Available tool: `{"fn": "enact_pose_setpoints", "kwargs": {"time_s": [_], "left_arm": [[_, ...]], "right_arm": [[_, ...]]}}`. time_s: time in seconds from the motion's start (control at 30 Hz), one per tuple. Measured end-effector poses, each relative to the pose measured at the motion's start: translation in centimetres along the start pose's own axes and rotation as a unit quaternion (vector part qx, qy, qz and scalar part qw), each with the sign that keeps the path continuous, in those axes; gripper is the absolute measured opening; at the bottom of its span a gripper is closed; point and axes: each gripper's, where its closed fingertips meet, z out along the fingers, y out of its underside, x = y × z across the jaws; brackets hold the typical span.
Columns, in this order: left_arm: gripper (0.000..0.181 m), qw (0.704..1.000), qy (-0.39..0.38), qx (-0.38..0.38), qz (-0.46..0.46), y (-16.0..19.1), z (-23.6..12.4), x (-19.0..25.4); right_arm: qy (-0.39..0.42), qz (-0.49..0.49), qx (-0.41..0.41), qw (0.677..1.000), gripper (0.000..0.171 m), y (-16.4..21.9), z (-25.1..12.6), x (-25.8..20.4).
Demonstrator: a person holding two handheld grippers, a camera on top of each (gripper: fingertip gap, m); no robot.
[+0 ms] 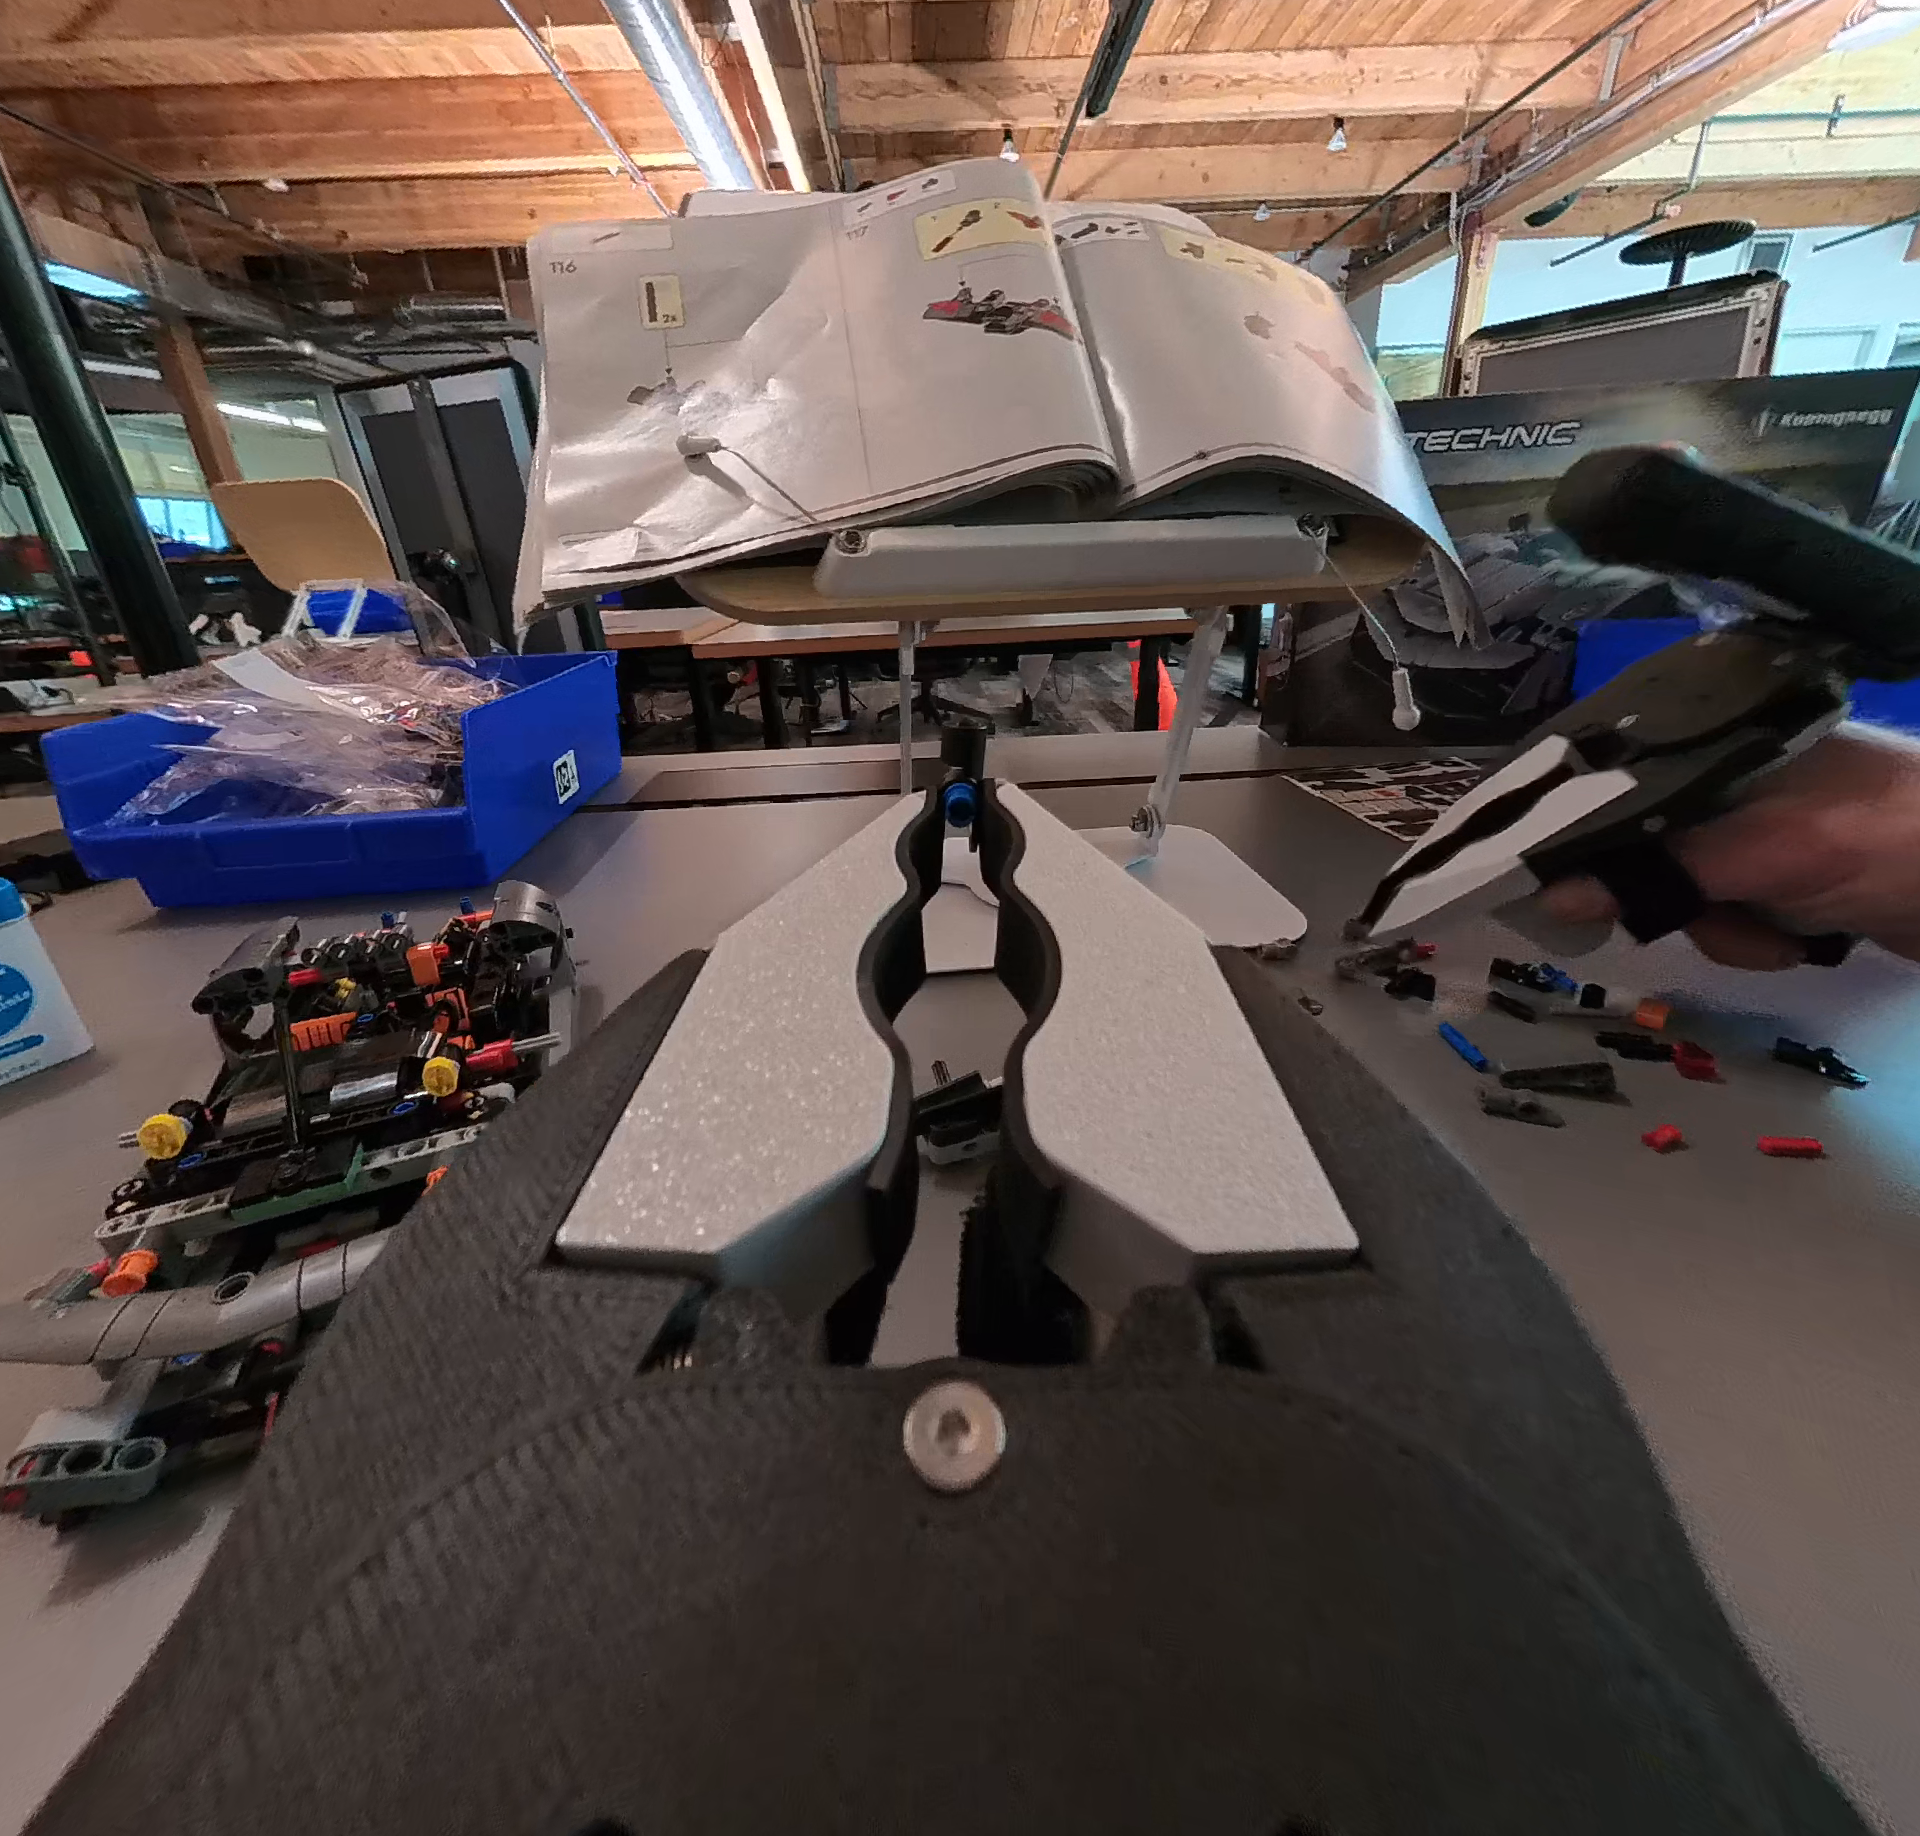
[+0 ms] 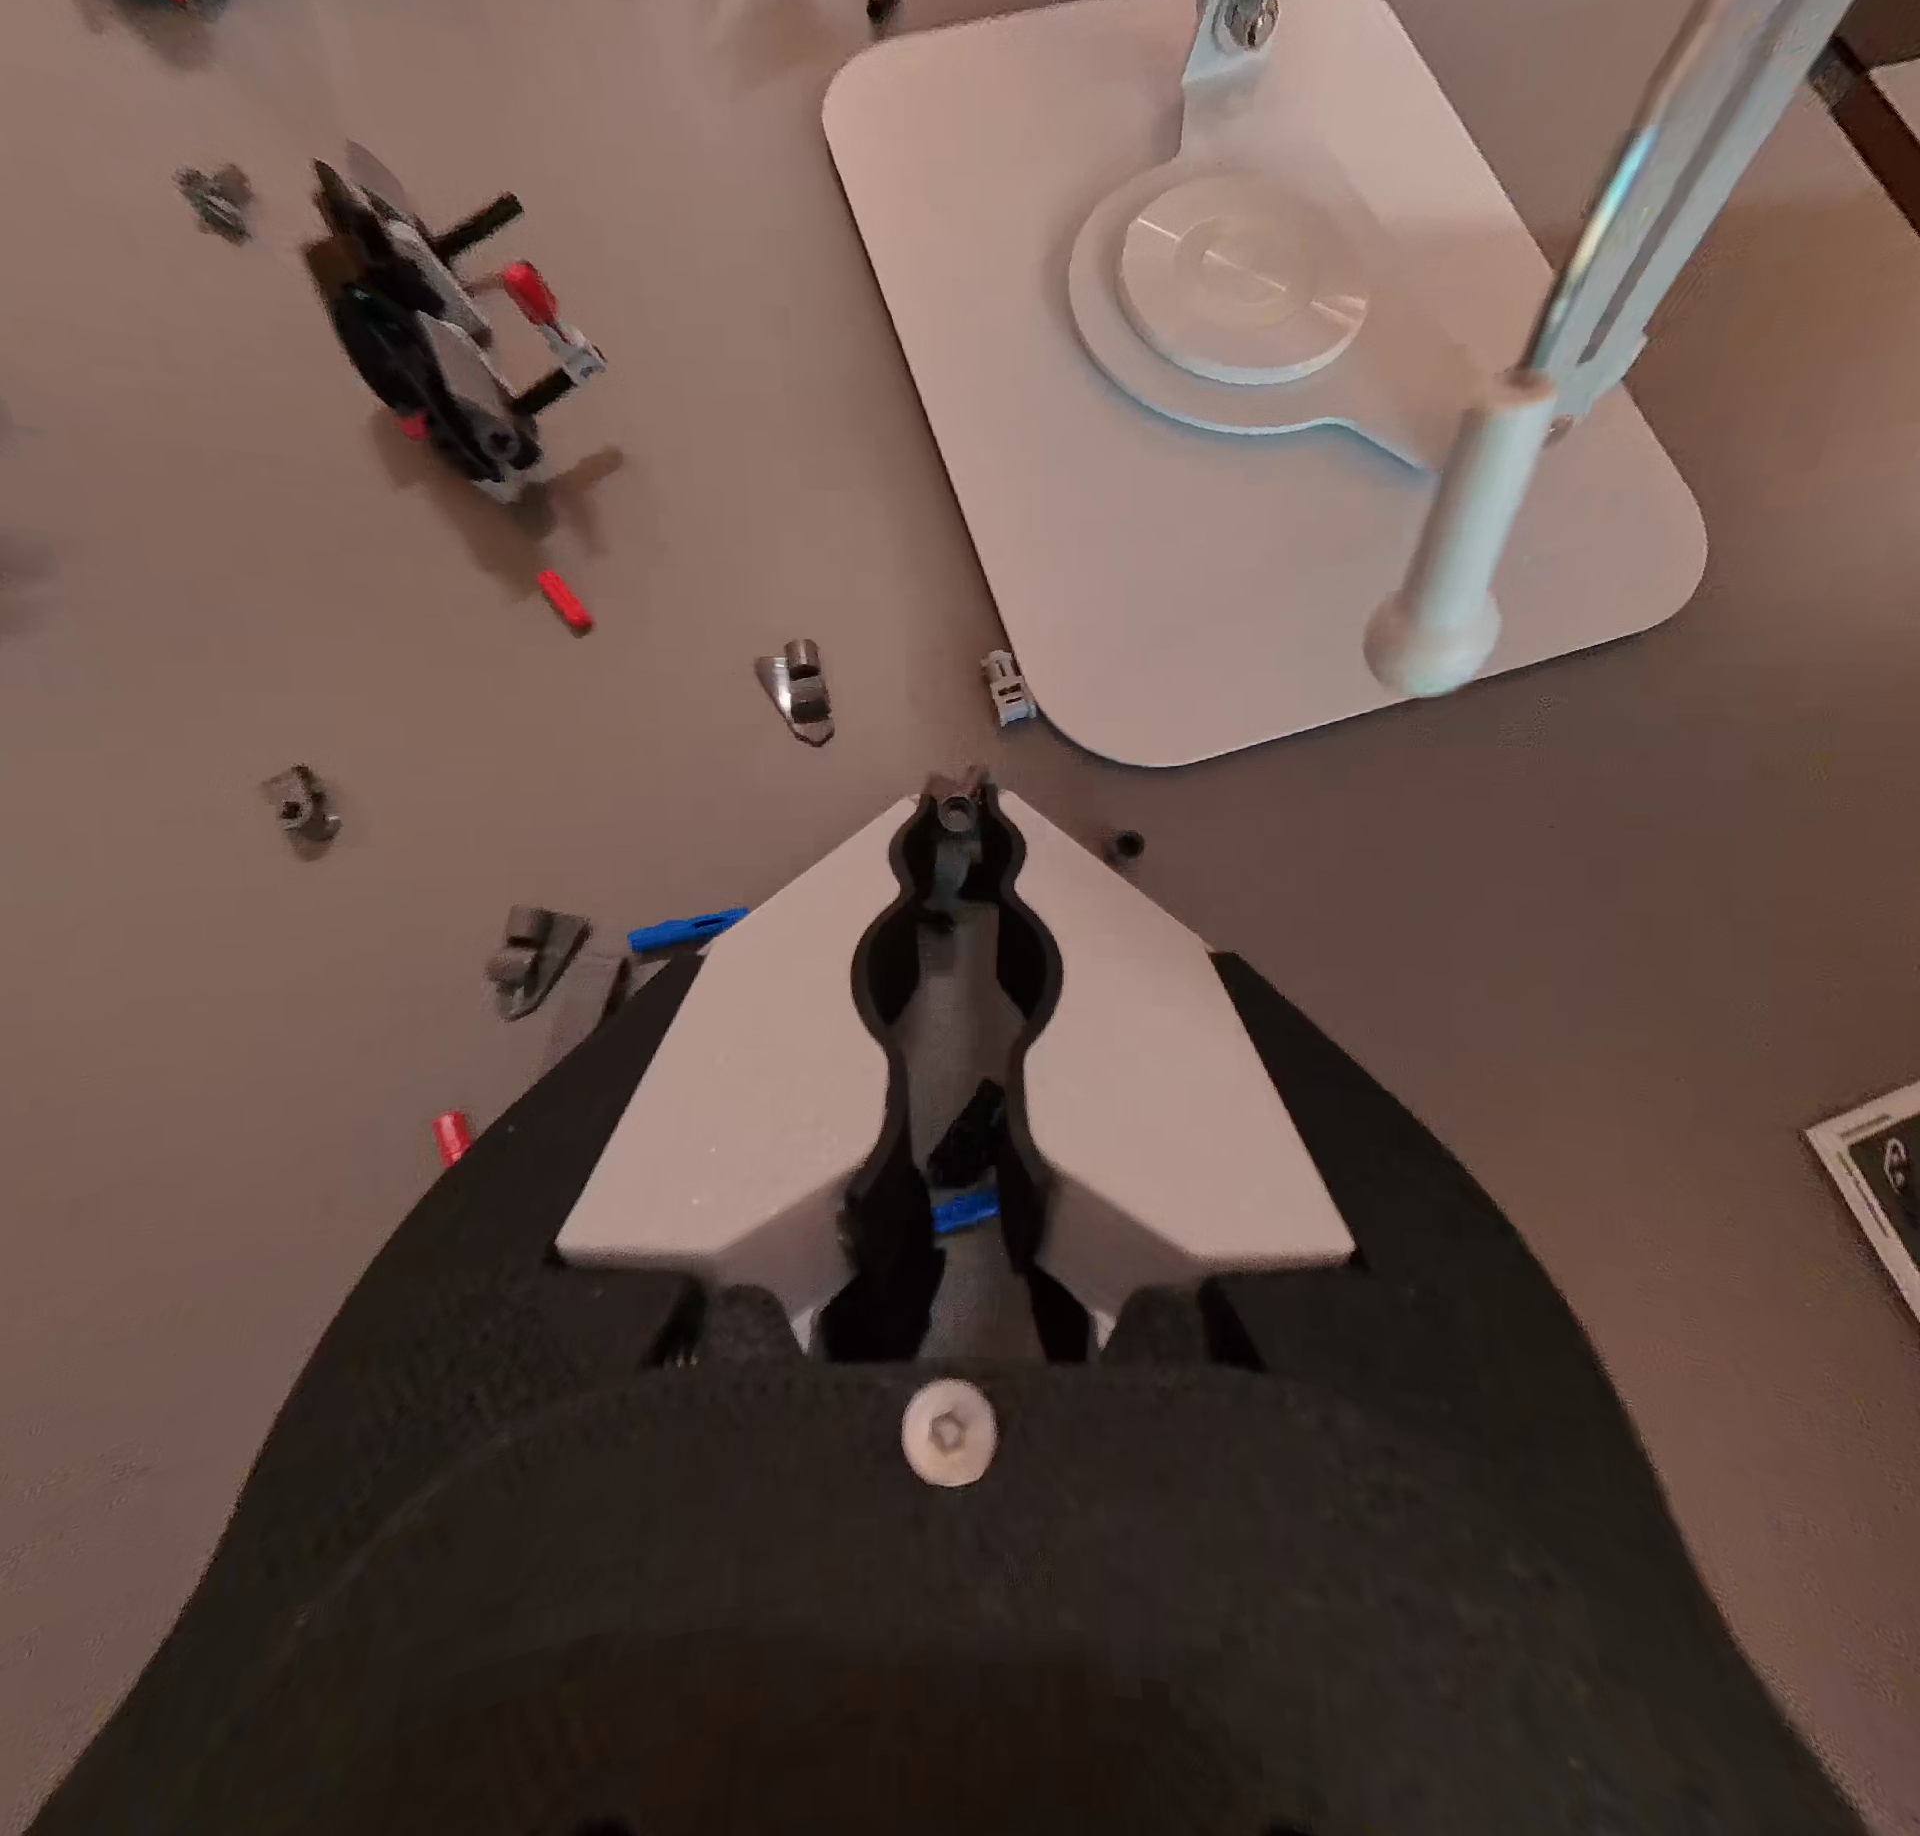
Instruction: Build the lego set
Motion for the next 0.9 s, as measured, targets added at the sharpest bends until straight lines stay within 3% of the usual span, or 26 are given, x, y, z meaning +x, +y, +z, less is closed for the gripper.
{"fn": "enact_pose_setpoints", "kwargs": {"time_s": [0.33,0.47,0.6,0.8,0.9], "left_arm": [[0.004,0.998,0.037,0.007,0.049,-0.5,0.2,3.8],[0.004,0.994,0.073,0.010,0.086,-0.7,0.4,7.5],[0.004,0.984,0.104,0.009,0.147,-0.4,0.7,10.8],[0.004,0.971,0.132,0.003,0.200,0.3,0.9,13.5],[0.004,0.967,0.141,-0.008,0.210,0.8,1.1,14.0]], "right_arm": [[-0.040,0.039,0.105,0.993,0.005,-2.1,-6.3,-4.0],[-0.125,0.067,0.188,0.972,0.005,-4.8,-9.6,-8.3],[-0.239,0.097,0.264,0.930,0.005,-7.2,-12.3,-12.6],[-0.359,0.152,0.305,0.869,0.005,-8.2,-13.0,-15.2],[-0.344,0.157,0.289,0.880,0.005,-7.4,-11.5,-14.6]]}}
